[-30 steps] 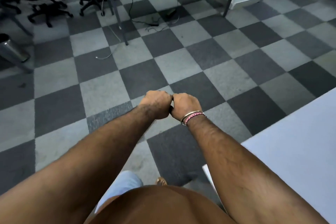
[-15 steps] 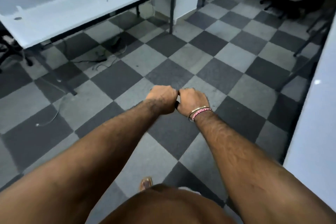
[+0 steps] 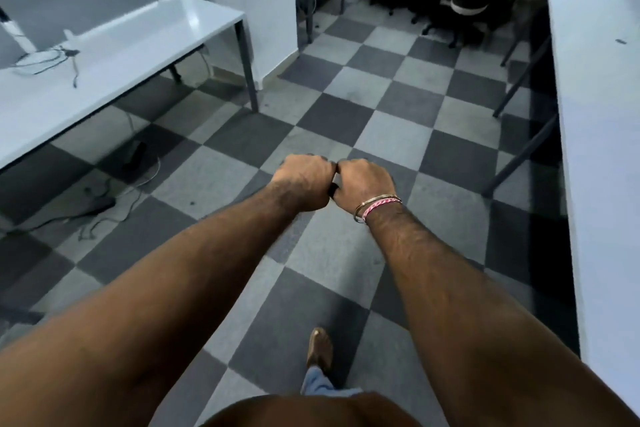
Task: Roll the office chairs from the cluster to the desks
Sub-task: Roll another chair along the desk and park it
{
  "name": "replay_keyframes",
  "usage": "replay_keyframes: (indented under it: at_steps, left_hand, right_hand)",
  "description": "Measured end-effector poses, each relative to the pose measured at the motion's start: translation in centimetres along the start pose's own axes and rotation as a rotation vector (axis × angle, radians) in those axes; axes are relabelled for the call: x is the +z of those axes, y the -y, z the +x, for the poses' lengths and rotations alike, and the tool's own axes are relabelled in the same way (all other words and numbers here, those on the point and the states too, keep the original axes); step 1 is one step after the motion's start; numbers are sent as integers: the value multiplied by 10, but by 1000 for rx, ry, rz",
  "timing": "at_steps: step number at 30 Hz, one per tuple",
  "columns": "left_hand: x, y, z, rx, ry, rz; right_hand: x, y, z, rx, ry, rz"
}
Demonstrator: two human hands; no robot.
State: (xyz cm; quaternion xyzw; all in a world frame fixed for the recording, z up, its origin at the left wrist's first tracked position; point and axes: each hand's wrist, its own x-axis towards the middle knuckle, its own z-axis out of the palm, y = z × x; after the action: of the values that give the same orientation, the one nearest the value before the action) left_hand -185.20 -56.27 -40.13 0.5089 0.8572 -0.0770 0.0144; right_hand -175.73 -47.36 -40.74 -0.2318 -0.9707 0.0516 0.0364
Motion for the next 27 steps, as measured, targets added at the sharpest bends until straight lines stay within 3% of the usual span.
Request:
replay_keyframes:
  at_steps: [7,13,20,27]
  left_hand:
    - [-63,42,203,38,-68,30]
    - [-69,74,350,80,-34,73]
    - [-95,128,588,171,-48,55]
    - [-133,162,783,313,-163,6]
  right_hand:
    - [-36,-85,197,20,-64,-24]
    - [-22,-144,337,61,-79,-69]
    - [-22,-228,552,200,-120,-79]
    - [-53,-313,719,270,-175,-83]
